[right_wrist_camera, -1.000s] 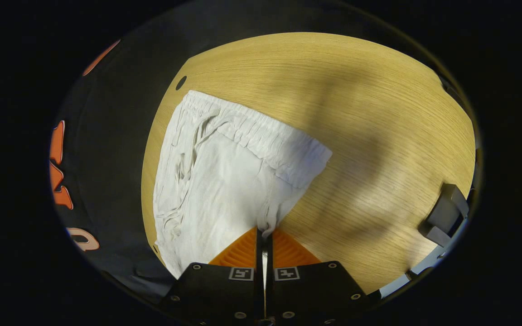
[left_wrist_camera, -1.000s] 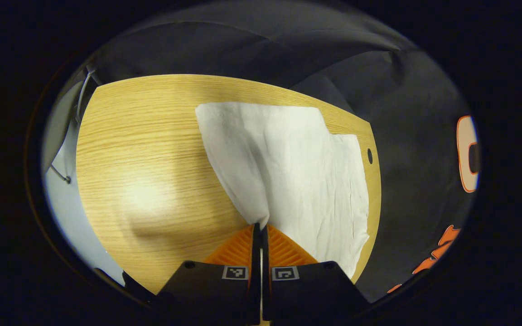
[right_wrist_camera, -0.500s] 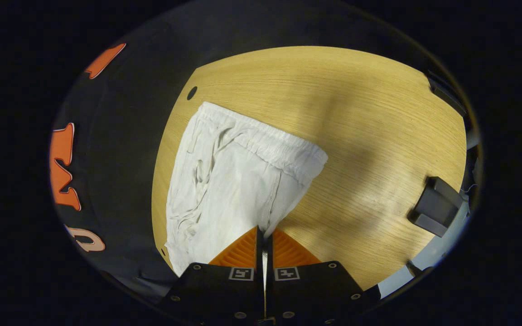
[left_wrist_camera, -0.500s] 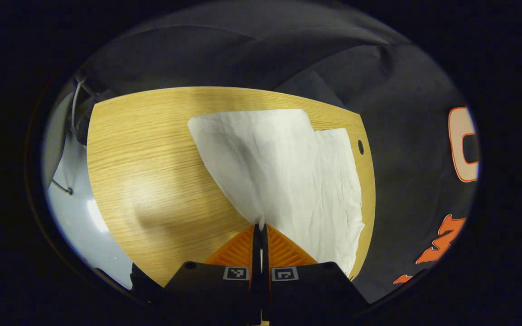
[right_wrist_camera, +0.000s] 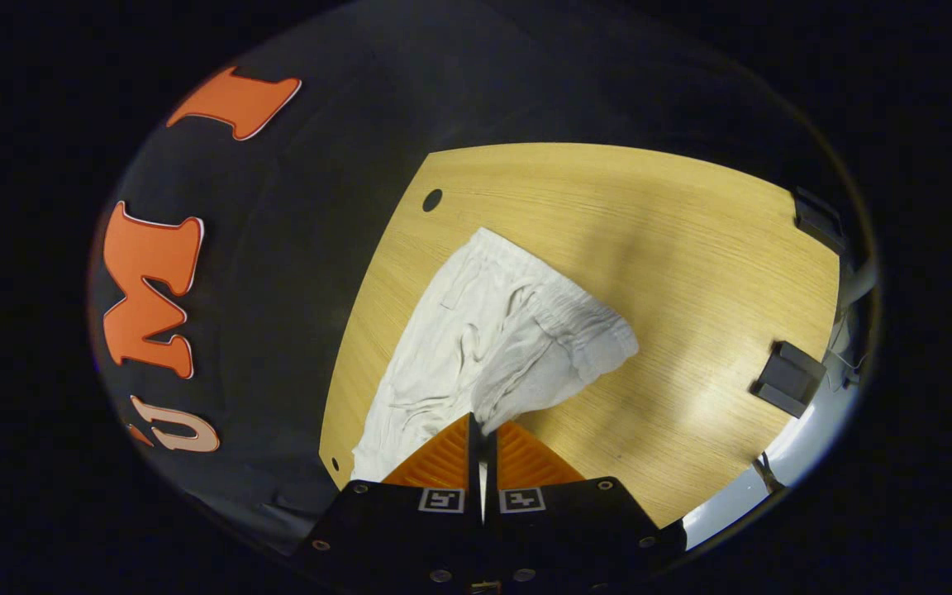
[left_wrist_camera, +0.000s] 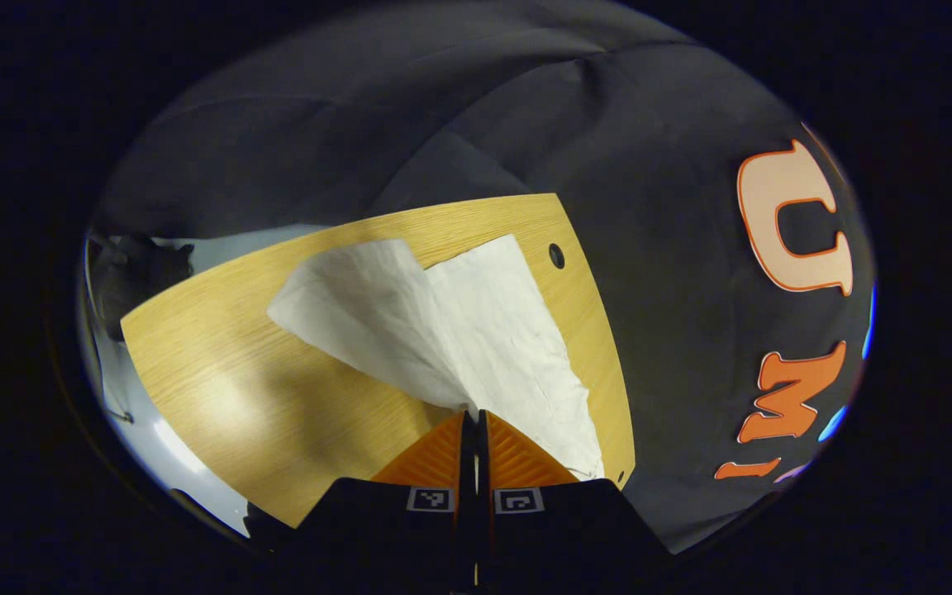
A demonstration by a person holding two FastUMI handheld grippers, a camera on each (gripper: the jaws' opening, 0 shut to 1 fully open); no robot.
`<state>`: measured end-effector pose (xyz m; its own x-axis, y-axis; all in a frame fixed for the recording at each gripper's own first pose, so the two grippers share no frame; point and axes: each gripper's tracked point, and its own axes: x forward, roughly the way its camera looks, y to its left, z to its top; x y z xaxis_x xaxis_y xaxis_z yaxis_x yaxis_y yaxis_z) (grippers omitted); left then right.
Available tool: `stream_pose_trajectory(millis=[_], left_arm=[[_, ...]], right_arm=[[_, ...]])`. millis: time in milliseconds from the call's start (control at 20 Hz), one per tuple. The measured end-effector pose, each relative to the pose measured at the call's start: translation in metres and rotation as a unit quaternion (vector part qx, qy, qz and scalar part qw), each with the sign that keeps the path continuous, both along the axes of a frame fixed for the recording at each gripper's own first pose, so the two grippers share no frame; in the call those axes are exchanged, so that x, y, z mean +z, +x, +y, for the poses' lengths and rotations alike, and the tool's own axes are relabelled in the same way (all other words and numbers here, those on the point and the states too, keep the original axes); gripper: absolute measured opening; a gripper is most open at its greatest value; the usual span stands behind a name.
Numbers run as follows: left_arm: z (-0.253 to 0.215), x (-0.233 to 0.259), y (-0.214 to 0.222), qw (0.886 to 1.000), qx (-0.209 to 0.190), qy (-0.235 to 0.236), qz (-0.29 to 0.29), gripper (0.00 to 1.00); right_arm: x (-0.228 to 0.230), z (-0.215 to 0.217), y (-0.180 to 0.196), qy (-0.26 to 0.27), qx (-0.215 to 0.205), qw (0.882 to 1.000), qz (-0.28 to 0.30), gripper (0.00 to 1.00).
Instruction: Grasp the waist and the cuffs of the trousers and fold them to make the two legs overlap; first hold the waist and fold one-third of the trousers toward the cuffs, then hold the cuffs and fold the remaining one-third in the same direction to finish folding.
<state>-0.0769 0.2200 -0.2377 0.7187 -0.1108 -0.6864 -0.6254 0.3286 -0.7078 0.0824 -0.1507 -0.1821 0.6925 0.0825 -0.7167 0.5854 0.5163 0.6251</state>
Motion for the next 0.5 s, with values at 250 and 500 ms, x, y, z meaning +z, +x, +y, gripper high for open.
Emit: stream_pose_trajectory(millis=[250, 500], left_arm=[[0.006, 0.014, 0.070, 0.999, -0.025, 0.030, -0.001, 0.04], [0.008, -0.008, 0.137, 0.998, -0.035, 0.048, 0.032, 0.05]], right_arm=[[0.013, 0.006, 0.060, -0.004, 0.020, 1.000, 0.004, 0.01], [-0.005, 0.004, 0.135, 0.006, 0.036, 0.999, 0.026, 0.01]])
